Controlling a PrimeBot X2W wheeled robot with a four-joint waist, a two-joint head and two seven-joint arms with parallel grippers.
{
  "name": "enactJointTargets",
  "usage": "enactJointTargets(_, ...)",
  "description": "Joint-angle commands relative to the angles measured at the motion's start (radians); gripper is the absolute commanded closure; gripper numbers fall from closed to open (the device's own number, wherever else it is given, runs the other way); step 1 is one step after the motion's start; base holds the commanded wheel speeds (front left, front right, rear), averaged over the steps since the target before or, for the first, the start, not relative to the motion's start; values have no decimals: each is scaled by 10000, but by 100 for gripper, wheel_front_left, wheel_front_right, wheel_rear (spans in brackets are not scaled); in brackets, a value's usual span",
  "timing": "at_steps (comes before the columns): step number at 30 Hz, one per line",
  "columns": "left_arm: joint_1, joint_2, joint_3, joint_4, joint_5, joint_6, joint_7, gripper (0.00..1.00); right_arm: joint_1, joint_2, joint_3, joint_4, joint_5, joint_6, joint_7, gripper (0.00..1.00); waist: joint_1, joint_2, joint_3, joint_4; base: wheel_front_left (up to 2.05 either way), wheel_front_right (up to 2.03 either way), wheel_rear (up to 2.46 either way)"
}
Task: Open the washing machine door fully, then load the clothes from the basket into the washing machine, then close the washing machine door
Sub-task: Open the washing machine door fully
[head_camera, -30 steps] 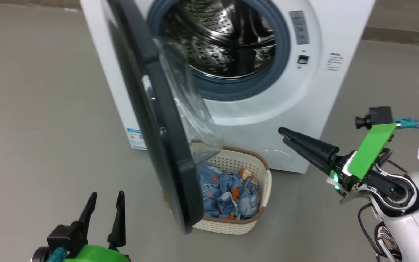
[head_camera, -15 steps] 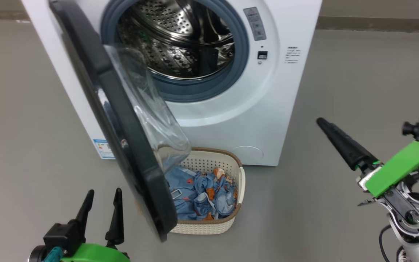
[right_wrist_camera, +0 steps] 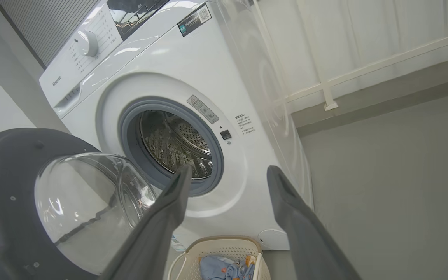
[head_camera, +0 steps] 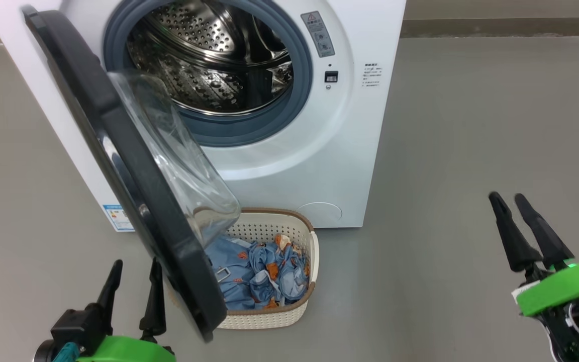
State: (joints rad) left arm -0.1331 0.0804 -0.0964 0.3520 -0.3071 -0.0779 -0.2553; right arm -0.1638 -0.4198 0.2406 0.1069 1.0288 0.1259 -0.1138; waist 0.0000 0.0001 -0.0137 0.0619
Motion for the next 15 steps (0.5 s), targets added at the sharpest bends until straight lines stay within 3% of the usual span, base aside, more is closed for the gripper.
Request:
enactJointTargets(1, -97, 168, 354, -343, -13, 52, -64, 0, 93, -324, 178, 78, -620, 48, -602, 0, 0, -1, -21, -55, 0, 0, 0)
enactJointTargets(7, -55, 179, 374, -423, -7, 55, -64, 0, 146, -159, -129, 1144, -2128, 48, -1379, 0, 0, -1, -24, -134, 0, 0, 0)
enactJointTargets(15, 12, 167, 419, -496, -27, 85, -64, 0, 172, 574, -962, 1835, -3744, 48, -1476, 0, 0, -1, 1, -219, 0, 0, 0)
